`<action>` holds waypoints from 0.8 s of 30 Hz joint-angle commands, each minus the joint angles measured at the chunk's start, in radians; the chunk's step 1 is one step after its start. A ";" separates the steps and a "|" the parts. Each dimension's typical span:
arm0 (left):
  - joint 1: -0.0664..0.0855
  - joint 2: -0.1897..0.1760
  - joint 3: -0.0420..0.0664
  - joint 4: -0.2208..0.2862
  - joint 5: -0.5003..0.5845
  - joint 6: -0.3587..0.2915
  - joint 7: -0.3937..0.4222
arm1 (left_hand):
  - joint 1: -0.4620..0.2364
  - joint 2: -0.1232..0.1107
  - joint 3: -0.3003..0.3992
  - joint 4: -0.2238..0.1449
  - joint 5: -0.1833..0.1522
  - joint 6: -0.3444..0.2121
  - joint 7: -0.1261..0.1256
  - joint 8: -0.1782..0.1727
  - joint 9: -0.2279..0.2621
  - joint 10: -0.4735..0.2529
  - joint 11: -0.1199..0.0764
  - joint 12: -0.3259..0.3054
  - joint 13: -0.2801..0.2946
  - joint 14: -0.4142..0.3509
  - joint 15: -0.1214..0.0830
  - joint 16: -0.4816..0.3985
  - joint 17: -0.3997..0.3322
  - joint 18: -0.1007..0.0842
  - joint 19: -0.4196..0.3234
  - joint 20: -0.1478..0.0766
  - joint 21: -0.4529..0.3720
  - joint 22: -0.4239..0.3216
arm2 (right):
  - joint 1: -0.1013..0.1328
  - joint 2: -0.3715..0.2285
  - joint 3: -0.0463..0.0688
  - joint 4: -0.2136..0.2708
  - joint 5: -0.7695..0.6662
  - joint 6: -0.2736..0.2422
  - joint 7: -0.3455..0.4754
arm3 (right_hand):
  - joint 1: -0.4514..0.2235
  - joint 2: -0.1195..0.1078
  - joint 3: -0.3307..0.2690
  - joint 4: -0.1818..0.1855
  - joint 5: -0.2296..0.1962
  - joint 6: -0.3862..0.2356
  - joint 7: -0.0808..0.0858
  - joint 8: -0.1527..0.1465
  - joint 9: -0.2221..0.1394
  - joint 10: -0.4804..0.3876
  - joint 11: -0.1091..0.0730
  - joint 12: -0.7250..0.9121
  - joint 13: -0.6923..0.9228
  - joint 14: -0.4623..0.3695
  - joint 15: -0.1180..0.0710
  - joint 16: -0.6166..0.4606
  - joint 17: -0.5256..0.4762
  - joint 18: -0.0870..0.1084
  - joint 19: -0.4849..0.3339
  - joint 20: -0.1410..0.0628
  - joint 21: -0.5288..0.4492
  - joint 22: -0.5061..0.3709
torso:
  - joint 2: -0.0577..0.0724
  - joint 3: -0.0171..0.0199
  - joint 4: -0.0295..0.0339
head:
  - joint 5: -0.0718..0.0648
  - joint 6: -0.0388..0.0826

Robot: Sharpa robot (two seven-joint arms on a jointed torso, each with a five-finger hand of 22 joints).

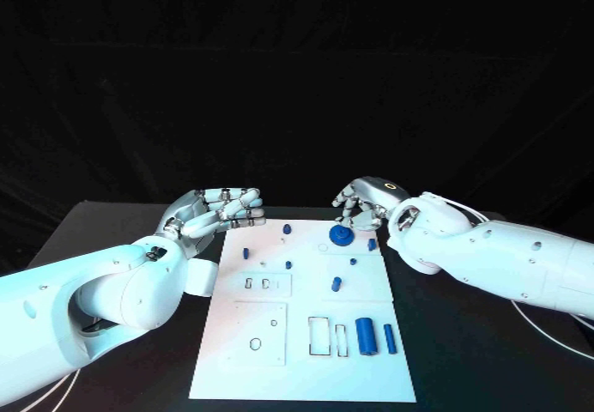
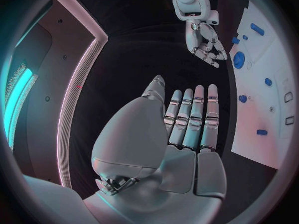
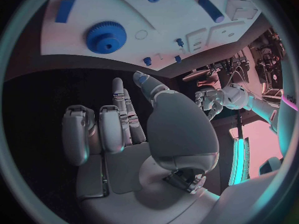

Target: Assemble the parts on the task board

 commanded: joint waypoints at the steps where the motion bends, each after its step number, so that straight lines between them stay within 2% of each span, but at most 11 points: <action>1: 0.002 0.001 0.001 -0.003 0.002 0.023 0.002 | 0.006 -0.001 -0.006 -0.001 -0.005 0.001 0.006 -0.007 -0.001 -0.002 0.002 -0.005 -0.002 -0.006 0.000 -0.002 0.001 0.010 -0.003 0.002 0.005 -0.001 | 0.002 -0.026 0.001 0.017 0.102 0.103 0.040 | -0.008 -0.022 -0.035 0.009 0.026 -0.032 0.000 0.000 -0.006 0.015 -0.001 0.016 0.014 0.036 -0.009 0.011 0.011 -0.001 0.013 -0.001 0.008 0.080 | -0.008 0.0021 -0.0097 | 0.002 0.001; 5: 0.002 0.003 0.001 -0.010 0.002 0.024 0.001 | 0.006 -0.001 -0.006 -0.001 -0.005 0.001 0.006 -0.007 -0.001 -0.002 0.003 -0.005 -0.002 -0.006 0.001 -0.002 0.001 0.010 -0.004 0.002 0.005 -0.001 | 0.003 -0.049 0.001 0.012 0.091 0.144 0.035 | 0.002 -0.028 -0.077 0.018 0.063 -0.023 -0.007 0.016 0.000 0.065 -0.013 0.073 0.056 0.039 -0.018 0.021 0.025 -0.004 0.024 -0.007 0.017 0.096 | -0.011 0.0048 -0.0122 | 0.002 -0.001; 8: 0.002 0.005 0.001 -0.013 0.002 0.025 0.001 | 0.006 -0.001 -0.006 -0.001 -0.005 0.001 0.006 -0.007 -0.001 -0.002 0.003 -0.005 -0.002 -0.006 0.001 -0.002 0.001 0.010 -0.004 0.002 0.005 -0.001 | 0.003 -0.049 0.001 -0.002 0.086 0.162 0.033 | 0.013 -0.027 -0.114 0.026 0.070 -0.015 -0.018 0.028 0.006 0.086 -0.025 0.143 0.115 0.041 -0.028 0.029 0.038 -0.007 0.032 -0.017 0.024 0.108 | -0.012 0.0057 -0.0115 | 0.000 0.000; 10: 0.002 0.006 0.001 -0.014 0.002 0.026 0.001 | 0.006 -0.001 -0.006 -0.001 -0.005 0.001 0.006 -0.007 -0.001 -0.002 0.003 -0.005 -0.002 -0.006 0.001 -0.002 0.001 0.010 -0.004 0.002 0.005 -0.001 | 0.002 -0.043 0.001 -0.015 0.088 0.172 0.033 | 0.025 -0.021 -0.151 0.036 0.072 -0.012 -0.023 0.039 0.012 0.066 -0.032 0.238 0.203 0.046 -0.034 0.044 0.062 -0.010 0.040 -0.024 0.032 0.121 | -0.010 0.0045 -0.0107 | 0.001 0.001; 11: 0.002 0.007 0.001 -0.014 0.002 0.026 0.001 | 0.006 -0.001 -0.006 -0.001 -0.005 0.001 0.006 -0.007 -0.001 -0.002 0.003 -0.005 -0.002 -0.006 0.001 -0.002 0.001 0.010 -0.004 0.002 0.005 -0.001 | 0.002 -0.038 0.001 -0.021 0.090 0.176 0.033 | 0.044 -0.007 -0.174 0.045 0.079 -0.015 -0.029 0.046 0.015 0.003 -0.031 0.318 0.287 0.048 -0.035 0.053 0.075 -0.011 0.043 -0.025 0.035 0.127 | -0.010 0.0046 -0.0103 | 0.001 0.002; 12: 0.002 0.007 0.001 -0.015 0.002 0.027 0.001 | 0.006 -0.001 -0.006 -0.001 -0.005 0.001 0.006 -0.007 -0.001 -0.002 0.003 -0.005 -0.002 -0.006 0.001 -0.002 0.001 0.010 -0.004 0.002 0.005 -0.001 | 0.000 -0.028 0.000 -0.035 0.094 0.183 0.033 | 0.057 -0.003 -0.217 0.066 0.074 -0.033 -0.018 0.051 0.018 -0.053 -0.031 0.463 0.423 0.053 -0.034 0.071 0.107 -0.014 0.050 -0.018 0.040 0.139 | -0.010 0.0046 -0.0096 | 0.001 0.002; 13: 0.002 0.008 0.001 -0.015 0.002 0.027 0.001 | 0.006 -0.001 -0.006 -0.001 -0.005 0.001 0.006 -0.007 -0.001 -0.002 0.003 -0.005 -0.002 -0.006 0.001 -0.002 0.001 0.010 -0.004 0.002 0.005 -0.001 | 0.000 -0.021 0.000 -0.042 0.095 0.187 0.032 | 0.060 0.004 -0.232 0.079 0.074 -0.041 -0.016 0.054 0.020 -0.072 -0.029 0.539 0.498 0.055 -0.028 0.080 0.123 -0.015 0.054 -0.018 0.043 0.145 | -0.009 0.0047 -0.0096 | 0.002 0.002; 16: 0.002 0.009 0.001 -0.016 0.002 0.027 0.000 | 0.006 -0.001 -0.006 -0.001 -0.005 0.001 0.006 -0.007 -0.001 -0.002 0.003 -0.005 -0.002 -0.006 0.001 -0.002 0.001 0.010 -0.004 0.002 0.005 -0.001 | -0.003 -0.003 -0.001 -0.060 0.099 0.196 0.030 | 0.074 0.017 -0.260 0.103 0.073 -0.050 -0.015 0.064 0.024 -0.046 -0.022 0.727 0.681 0.062 -0.022 0.101 0.163 -0.019 0.065 -0.016 0.053 0.161 | -0.008 0.0041 -0.0090 | 0.003 0.002; 21: 0.002 0.009 0.001 -0.016 0.002 0.027 0.000 | 0.006 -0.001 -0.006 -0.001 -0.005 0.001 0.006 -0.007 -0.001 -0.002 0.003 -0.005 -0.002 -0.006 0.001 -0.002 0.001 0.010 -0.004 0.002 0.005 -0.001 | -0.009 0.031 -0.003 -0.094 0.101 0.209 0.024 | 0.086 0.024 -0.283 0.123 0.072 -0.059 -0.012 0.073 0.028 -0.015 -0.017 0.855 0.807 0.069 -0.020 0.121 0.203 -0.022 0.074 -0.012 0.061 0.176 | -0.008 0.0039 -0.0075 | 0.001 0.001; 24: 0.002 0.009 0.001 -0.015 0.002 0.028 0.000 | 0.006 -0.001 -0.006 -0.001 -0.005 0.001 0.006 -0.007 -0.001 -0.002 0.003 -0.005 -0.002 -0.006 0.001 -0.002 0.001 0.010 -0.004 0.002 0.005 -0.001 | -0.012 0.048 -0.004 -0.115 0.104 0.213 0.023 | 0.091 0.027 -0.289 0.129 0.072 -0.062 -0.011 0.076 0.029 -0.005 -0.016 0.889 0.840 0.070 -0.019 0.127 0.213 -0.023 0.077 -0.011 0.064 0.180 | -0.007 0.0040 -0.0093 | 0.002 -0.001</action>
